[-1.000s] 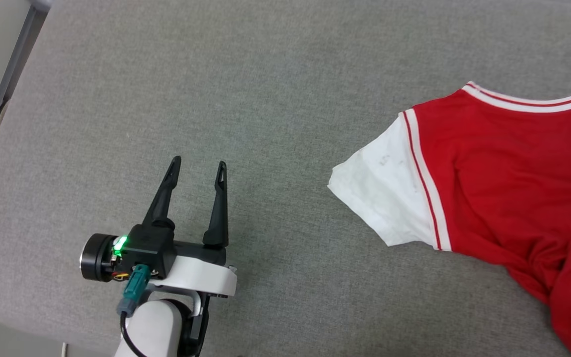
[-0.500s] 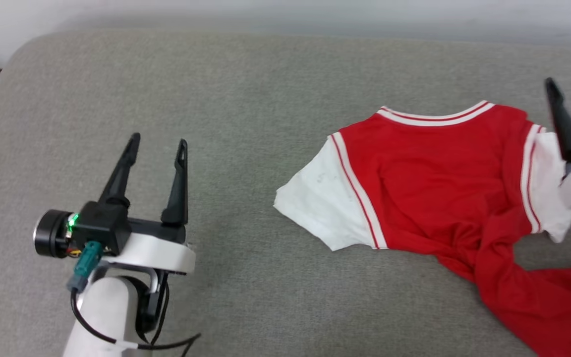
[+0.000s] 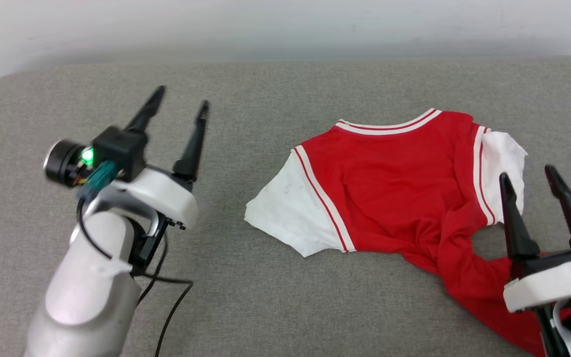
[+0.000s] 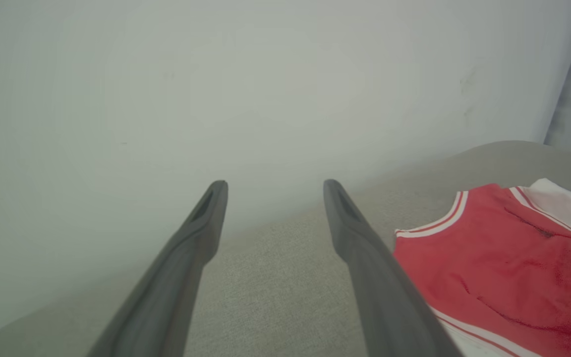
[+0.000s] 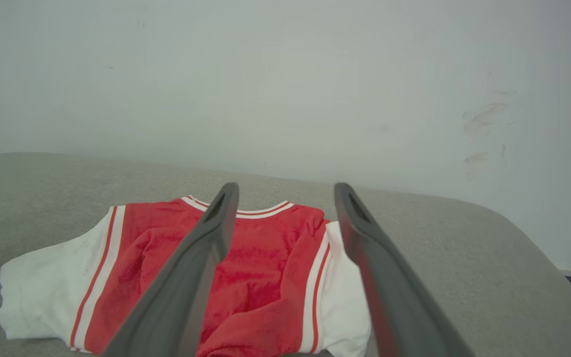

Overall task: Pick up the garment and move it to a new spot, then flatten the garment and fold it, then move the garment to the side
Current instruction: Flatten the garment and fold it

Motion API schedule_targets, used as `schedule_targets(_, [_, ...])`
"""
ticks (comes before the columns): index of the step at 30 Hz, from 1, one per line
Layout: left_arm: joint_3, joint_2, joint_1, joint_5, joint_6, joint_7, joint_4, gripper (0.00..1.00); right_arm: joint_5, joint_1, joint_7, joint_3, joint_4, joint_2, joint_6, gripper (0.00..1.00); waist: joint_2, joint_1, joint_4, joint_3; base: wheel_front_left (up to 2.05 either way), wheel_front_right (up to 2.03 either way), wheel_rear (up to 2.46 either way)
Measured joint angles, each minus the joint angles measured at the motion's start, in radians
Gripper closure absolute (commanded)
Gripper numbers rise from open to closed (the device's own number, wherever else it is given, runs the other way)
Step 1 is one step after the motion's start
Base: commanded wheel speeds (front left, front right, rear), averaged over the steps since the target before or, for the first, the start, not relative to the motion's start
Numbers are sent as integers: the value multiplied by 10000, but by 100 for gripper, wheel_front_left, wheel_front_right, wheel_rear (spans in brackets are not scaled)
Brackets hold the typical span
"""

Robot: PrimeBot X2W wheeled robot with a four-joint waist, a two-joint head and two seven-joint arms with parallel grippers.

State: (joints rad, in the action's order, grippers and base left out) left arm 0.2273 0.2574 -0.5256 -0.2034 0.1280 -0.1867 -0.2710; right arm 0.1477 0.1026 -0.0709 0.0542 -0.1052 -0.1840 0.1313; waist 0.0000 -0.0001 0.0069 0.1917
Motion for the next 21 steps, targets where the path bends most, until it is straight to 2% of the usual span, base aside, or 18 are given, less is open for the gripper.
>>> schedule_targets(6, [1720, 1216, -1204, -1446, 12, 1651, -182, 0, 17, -696, -167, 134, -12, 357, 0, 0, -1, 0, -258, -18, 0, 0, 0])
schedule_targets(11, [3135, 1985, -2132, -2828, 12, 3687, -357, 0, 25, -924, -232, 121, 23, 385, -2, 0, 0, 0, -478, 17, 0, 0, 0])
schedule_targets(17, [4872, 2585, -3114, -4552, 13, 6527, -598, 0, 35, -918, -341, 82, 86, 391, -2, 0, 0, 0, -700, 169, 0, 0, 0])
schedule_targets(21, [6190, 2867, -3595, -5457, 13, 7931, -719, 0, 17, -861, -391, 27, 157, 387, -2, 0, 0, 0, -846, 322, 0, 0, 0])
